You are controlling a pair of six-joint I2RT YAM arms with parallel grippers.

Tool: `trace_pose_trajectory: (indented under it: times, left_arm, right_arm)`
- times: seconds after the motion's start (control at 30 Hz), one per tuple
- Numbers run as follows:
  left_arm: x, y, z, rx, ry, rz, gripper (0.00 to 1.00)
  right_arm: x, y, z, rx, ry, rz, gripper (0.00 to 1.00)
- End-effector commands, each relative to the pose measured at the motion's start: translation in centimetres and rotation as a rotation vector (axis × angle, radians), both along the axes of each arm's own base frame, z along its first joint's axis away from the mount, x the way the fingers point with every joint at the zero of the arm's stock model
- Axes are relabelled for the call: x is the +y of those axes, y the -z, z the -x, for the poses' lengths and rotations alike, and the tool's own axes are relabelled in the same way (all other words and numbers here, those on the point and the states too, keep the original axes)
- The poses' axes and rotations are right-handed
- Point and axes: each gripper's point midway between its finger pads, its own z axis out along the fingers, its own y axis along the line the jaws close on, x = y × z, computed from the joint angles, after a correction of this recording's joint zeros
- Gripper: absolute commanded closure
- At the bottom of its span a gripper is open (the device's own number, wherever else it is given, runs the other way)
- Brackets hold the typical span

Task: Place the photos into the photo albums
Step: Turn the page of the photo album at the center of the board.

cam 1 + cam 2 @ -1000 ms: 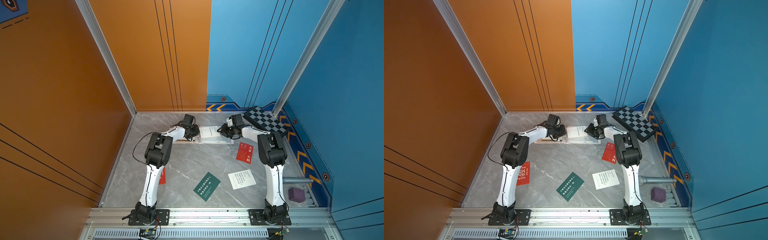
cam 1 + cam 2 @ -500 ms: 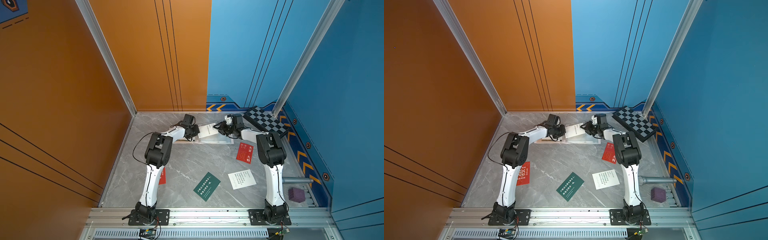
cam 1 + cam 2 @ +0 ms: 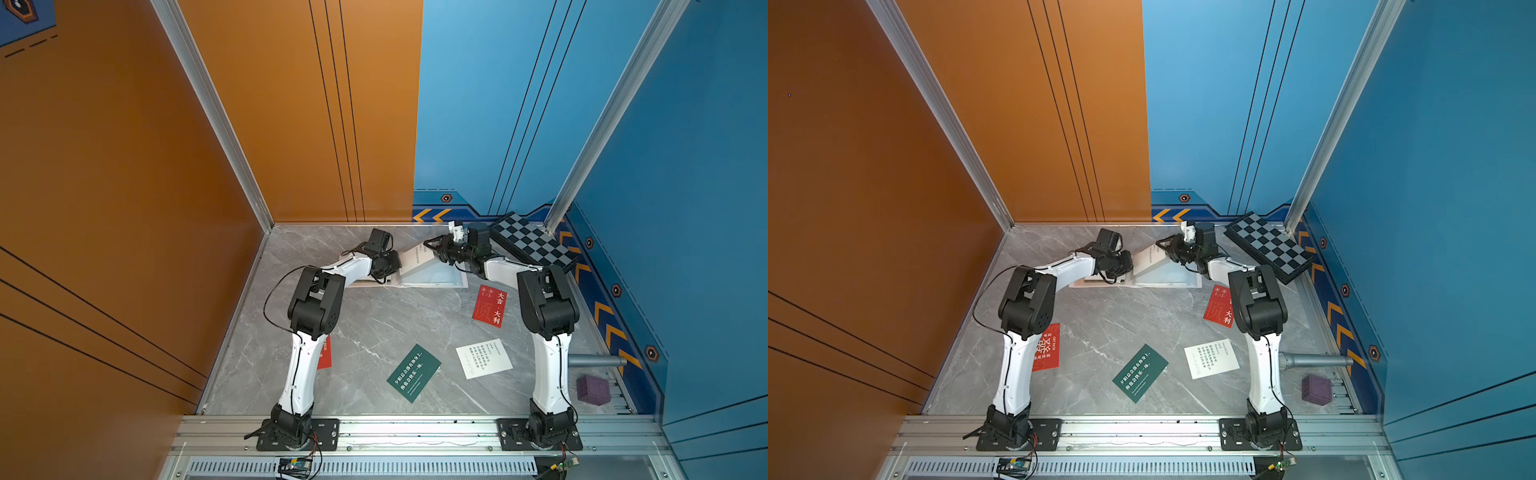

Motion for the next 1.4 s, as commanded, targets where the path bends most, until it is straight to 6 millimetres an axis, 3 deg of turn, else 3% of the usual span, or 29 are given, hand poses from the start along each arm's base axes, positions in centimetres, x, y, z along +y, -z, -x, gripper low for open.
trace_pose_trajectory:
  times: [0.0, 0.5, 0.83, 1.17, 1.37]
  left_arm:
    - [-0.2, -1.9, 0.9, -0.022, 0.024, -0.021, 0.95]
    - [0.8, -2.3, 1.2, -0.018, 0.017, -0.018, 0.92]
    - [3.3, -2.4, 1.3, -0.022, -0.026, -0.012, 0.92]
    - [4.2, -2.4, 1.5, -0.015, -0.042, 0.013, 0.92]
    - [5.1, -3.4, 1.1, -0.058, -0.064, 0.047, 0.92]
  right_arm:
    - [1.0, -2.9, 0.8, -0.064, -0.035, -0.033, 0.67]
    - [6.0, -4.9, 1.7, -0.094, -0.126, -0.058, 0.65]
    - [8.3, -4.4, 1.8, -0.084, -0.160, -0.056, 0.65]
    - [11.2, -3.9, 2.2, -0.071, -0.210, -0.054, 0.64]
    - [13.0, -3.8, 2.6, -0.069, -0.238, -0.055, 0.64]
